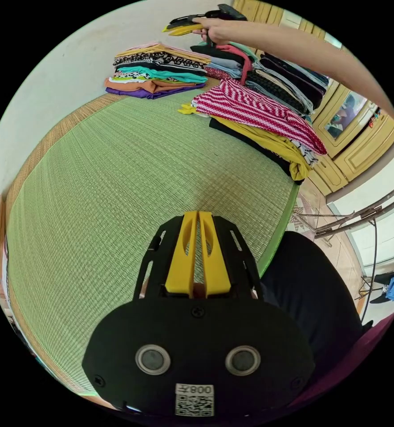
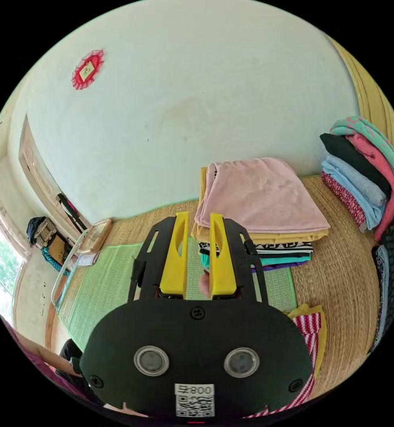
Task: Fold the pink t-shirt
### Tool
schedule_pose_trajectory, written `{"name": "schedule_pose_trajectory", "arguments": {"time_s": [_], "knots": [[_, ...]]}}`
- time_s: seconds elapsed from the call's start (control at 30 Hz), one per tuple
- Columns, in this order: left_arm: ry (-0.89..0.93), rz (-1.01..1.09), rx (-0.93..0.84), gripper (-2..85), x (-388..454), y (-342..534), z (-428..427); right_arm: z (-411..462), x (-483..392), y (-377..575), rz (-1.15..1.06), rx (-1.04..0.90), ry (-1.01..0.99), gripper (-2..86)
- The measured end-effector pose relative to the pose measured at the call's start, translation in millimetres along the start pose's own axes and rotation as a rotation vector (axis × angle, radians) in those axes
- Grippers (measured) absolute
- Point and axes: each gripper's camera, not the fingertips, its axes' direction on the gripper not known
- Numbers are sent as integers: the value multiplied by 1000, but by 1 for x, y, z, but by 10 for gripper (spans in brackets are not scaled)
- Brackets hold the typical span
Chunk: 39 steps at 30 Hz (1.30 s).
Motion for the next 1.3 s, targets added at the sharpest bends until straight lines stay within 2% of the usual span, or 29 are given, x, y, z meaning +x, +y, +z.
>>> {"name": "schedule_pose_trajectory", "arguments": {"time_s": [0.2, 0.33, 0.6, 0.73, 1.03, 1.3], "knots": [[38, -16, 10, 7, -19, 24, -18, 46, 9, -54, 16, -123, 65, 64], [46, -19, 14, 6, -32, 40, -31, 50, 23, -67, 66, -130, 61, 33], [72, -29, 17, 3, -62, 68, -54, 9, 69, -79, 206, -48, -157, 11], [168, -85, 9, 2, -93, 82, -68, -15, 66, -86, 203, -11, -270, 9], [314, -300, 179, 2, -186, 144, -163, -98, -34, -58, -9, -45, -603, 7], [304, -491, 261, 4, -244, 260, -248, -145, -134, 64, -35, -286, -805, 7]]}}
